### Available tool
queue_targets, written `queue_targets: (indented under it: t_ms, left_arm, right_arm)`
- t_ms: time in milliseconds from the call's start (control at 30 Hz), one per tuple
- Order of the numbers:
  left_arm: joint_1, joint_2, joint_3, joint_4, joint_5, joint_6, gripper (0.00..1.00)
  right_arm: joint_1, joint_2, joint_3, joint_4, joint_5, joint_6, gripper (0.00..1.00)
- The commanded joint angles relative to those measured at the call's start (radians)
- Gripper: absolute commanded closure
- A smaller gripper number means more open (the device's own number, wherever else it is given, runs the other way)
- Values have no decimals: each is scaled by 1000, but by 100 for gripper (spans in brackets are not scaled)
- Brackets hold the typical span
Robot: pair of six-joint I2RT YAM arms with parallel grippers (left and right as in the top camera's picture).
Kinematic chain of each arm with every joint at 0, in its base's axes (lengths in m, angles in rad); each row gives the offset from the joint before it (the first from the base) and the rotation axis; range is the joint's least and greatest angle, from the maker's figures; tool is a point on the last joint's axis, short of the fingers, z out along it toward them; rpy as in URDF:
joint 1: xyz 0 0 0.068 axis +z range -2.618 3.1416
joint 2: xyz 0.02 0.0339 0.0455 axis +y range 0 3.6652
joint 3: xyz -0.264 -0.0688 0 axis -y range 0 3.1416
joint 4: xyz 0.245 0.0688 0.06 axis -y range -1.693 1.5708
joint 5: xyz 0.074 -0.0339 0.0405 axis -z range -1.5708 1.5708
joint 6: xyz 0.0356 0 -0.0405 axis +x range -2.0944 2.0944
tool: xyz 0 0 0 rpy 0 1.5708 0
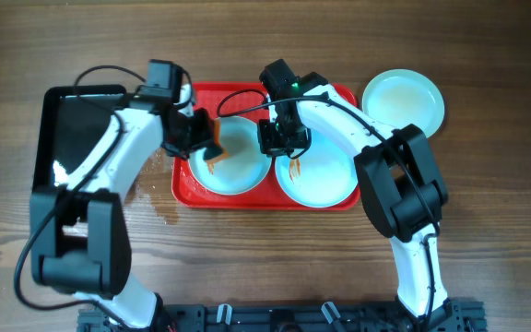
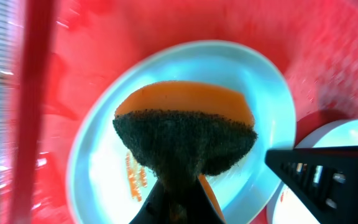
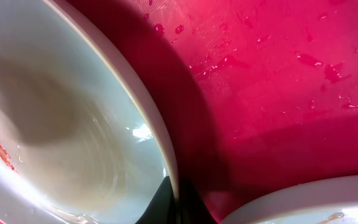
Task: Clean dirty plates on tray and stack at the side
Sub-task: 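Scrub the plate with the sponge while the right gripper holds it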
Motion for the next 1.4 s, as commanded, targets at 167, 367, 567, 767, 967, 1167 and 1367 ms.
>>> queue_targets:
  t_ms: [167,367,567,767,967,1167,1367]
  left_arm:
    - [-61,34,1,39,1,18,96]
    - [-66,37,0,35,1,19,96]
    - [-96,37,-24,51,0,15,96]
    - [-105,37,-98,132,-2,-41,96]
    - [-106,37,-151,198,-3,-36,96]
    - [-105,38,-184,210,-190,-29,96]
    - [-105,38,-191,162,-507,-29,96]
  right_arm:
    - [3,19,-8,-9,59,8,96]
    - [3,19,-8,-8,59,8,96]
    - [3,19,-8,-8,58,9,96]
    - [3,19,-8,-12,58,9,96]
    - [3,19,-8,-9,58,11,96]
    - [3,19,-8,-13,58,14,96]
    - [3,19,-8,-12,58,14,96]
